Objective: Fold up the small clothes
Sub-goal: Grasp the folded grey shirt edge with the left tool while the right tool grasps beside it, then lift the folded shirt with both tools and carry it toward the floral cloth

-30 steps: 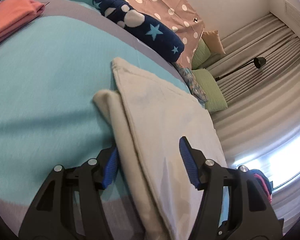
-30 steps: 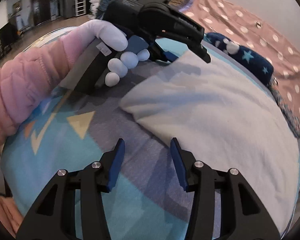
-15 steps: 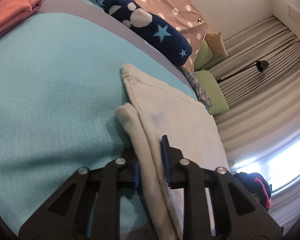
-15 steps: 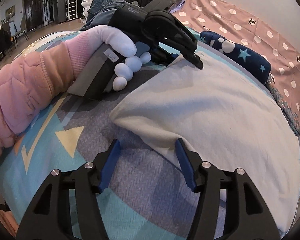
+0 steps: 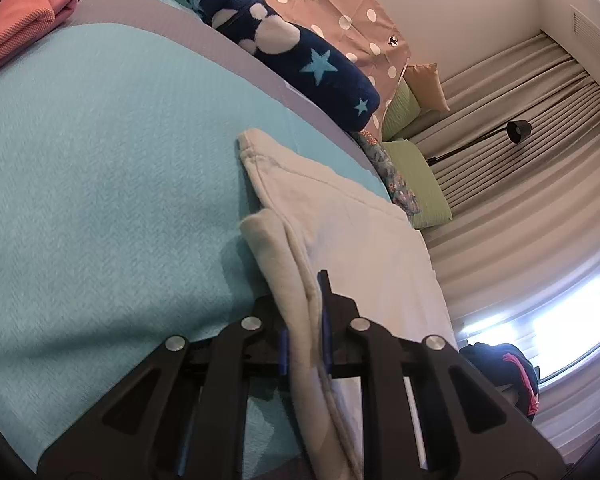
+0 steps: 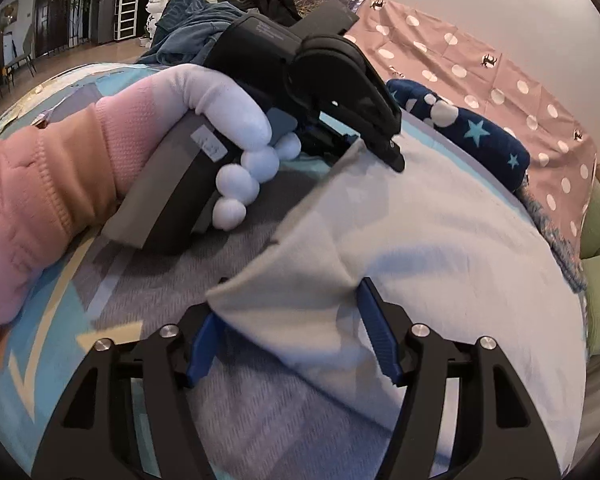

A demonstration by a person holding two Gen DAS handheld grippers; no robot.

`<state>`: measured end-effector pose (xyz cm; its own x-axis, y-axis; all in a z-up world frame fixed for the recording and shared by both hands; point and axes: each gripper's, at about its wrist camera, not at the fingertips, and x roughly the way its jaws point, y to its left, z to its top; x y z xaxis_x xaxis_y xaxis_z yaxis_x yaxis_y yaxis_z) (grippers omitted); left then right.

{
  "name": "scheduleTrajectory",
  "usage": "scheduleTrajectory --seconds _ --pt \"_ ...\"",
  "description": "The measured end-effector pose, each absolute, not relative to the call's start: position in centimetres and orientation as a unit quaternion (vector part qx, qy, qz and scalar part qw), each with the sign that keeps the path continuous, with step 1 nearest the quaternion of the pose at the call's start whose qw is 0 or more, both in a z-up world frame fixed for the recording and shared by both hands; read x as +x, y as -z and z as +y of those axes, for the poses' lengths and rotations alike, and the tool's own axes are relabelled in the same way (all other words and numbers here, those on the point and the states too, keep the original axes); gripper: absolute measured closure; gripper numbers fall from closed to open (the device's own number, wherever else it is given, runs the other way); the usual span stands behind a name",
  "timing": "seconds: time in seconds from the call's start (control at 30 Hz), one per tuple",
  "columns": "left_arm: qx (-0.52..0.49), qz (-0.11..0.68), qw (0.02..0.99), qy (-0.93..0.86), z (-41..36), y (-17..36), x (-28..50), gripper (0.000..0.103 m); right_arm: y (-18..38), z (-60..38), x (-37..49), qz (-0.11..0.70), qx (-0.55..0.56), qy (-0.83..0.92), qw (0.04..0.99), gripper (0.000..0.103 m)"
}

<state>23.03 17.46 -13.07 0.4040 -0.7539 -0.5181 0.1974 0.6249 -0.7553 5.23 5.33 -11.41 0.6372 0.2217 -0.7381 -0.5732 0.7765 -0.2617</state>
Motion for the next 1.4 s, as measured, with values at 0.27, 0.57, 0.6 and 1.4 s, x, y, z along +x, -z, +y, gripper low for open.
scheduleTrajectory --seconds 0.27,0.57,0.6,1.4 --pt "-0.318 0.449 0.778 0.302 17.6 12.5 23.0 0.092 7.8 2.5 4.3 0.311 -0.191 -0.214 0.906 0.101" --pt "-0.326 0.436 0.785 0.296 15.7 8.1 23.7 0.094 4.3 -4.4 6.1 0.322 -0.008 -0.273 0.907 0.101" --pt "-0.322 0.437 0.787 0.293 15.2 7.4 23.8 0.094 4.1 -5.4 6.5 0.323 0.015 -0.277 0.905 0.101" --pt "-0.196 0.480 0.798 0.306 -10.0 2.3 26.4 0.094 4.9 -28.6 5.2 0.286 0.274 -0.229 0.889 0.101"
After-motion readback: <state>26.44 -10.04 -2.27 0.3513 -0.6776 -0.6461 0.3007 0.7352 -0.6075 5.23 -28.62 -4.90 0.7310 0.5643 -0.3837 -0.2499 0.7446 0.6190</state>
